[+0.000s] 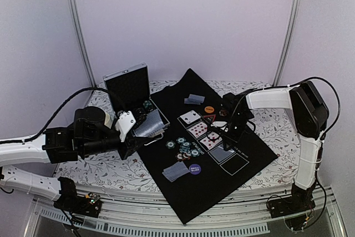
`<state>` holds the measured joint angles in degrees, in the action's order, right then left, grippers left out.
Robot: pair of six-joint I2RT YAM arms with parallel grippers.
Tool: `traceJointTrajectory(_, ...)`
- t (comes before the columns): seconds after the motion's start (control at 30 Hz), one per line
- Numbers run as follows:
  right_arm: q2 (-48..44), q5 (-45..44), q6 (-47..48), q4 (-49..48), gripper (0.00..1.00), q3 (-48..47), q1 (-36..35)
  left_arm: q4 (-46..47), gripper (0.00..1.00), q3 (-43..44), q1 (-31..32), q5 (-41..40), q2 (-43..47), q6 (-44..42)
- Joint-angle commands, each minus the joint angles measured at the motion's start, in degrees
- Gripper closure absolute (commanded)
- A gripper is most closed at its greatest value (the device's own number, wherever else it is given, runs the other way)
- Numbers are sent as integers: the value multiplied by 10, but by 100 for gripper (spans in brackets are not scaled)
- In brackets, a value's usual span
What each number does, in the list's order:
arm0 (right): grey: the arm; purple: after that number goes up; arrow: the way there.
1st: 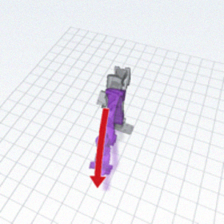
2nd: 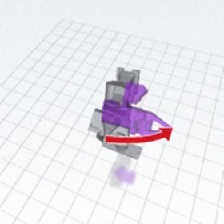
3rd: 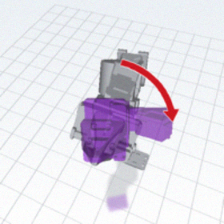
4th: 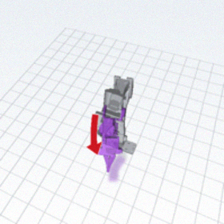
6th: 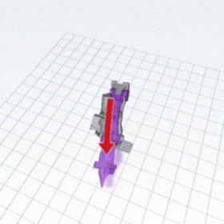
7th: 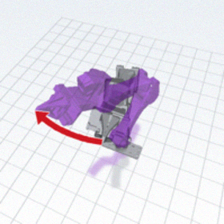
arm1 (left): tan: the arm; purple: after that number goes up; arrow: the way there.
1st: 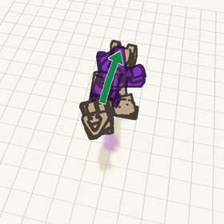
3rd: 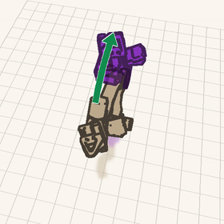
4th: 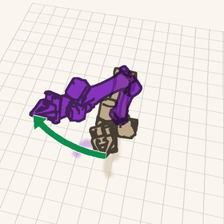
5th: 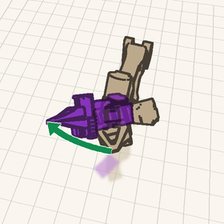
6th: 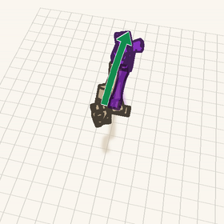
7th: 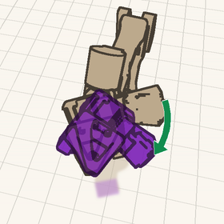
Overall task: Distribute texas hold em gaming equipment
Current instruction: Place the poker card in the community card area.
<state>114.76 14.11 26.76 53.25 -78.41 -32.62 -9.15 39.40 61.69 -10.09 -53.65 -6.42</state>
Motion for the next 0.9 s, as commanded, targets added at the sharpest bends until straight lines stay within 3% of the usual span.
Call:
traceJointTrajectory(0.0,3,7,-13,10,88,0,-3,0,65,13,-3,-3,7,-1)
traceJointTrajectory(0.03,0,3,-14,9,85,0,-3,-1,65,12,-3,-4,8,-1)
traceJointTrajectory(0.17,-14,-66,-32,4,53,-9,-2,0,65,11,-3,-5,10,0)
traceJointTrajectory(0.27,-38,-115,-50,-1,37,-15,-2,0,65,12,-3,-4,9,-1)
traceJointTrajectory(0.37,-80,-153,-61,-14,27,-16,-8,-1,65,12,-3,-4,8,0)
traceJointTrajectory(0.5,-166,-149,-56,-55,1,-23,-34,2,65,12,-3,-3,7,0)
traceJointTrajectory(0.6,-234,-73,-35,-136,1,-16,-73,3,65,13,-3,-2,5,0)
traceJointTrajectory(0.7,-290,100,-43,-297,1,28,-117,7,65,13,-3,-2,1,-1)
traceJointTrajectory(0.8,-299,288,-120,-526,1,92,-153,10,65,14,-3,-1,-3,0)
traceJointTrajectory(0.87,-273,338,-210,-626,1,98,-171,10,65,18,-3,2,-6,0)
